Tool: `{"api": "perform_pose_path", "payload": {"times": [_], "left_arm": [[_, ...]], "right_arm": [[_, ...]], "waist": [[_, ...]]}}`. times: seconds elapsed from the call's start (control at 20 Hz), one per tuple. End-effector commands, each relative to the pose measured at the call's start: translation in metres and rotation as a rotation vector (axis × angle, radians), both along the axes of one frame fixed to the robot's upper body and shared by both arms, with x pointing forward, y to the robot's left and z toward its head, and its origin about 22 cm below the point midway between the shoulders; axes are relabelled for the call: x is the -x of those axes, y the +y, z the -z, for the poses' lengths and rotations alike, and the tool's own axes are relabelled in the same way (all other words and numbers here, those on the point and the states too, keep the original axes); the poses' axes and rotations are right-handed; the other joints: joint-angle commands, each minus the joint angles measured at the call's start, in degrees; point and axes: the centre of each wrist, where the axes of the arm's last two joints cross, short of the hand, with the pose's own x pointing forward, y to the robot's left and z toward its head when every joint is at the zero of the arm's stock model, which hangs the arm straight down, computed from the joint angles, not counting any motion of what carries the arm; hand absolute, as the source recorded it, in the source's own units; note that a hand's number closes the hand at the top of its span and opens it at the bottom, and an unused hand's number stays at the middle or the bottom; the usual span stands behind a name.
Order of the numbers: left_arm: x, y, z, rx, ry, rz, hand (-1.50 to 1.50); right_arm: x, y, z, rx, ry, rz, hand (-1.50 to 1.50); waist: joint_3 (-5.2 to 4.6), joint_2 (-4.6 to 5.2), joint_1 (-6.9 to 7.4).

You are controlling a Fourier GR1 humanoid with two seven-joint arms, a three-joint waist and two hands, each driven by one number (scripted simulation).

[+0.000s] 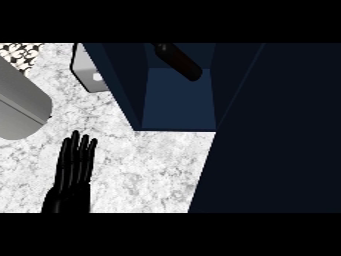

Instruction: Pick up the wine, place it into the cabinet and close the cabinet

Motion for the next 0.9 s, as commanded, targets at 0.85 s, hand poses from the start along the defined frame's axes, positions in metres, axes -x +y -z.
{"api": "perform_pose_path", "payload": {"times": [0.85], "left_arm": [[0.040, 0.106, -0.021, 0.014, -0.022, -0.020, -1.50]], "right_arm": [[-0.003, 0.096, -0.030, -0.127, 0.029, -0.184, 1.50]], "waist": [[-0.27, 0.21, 2.46]]}}
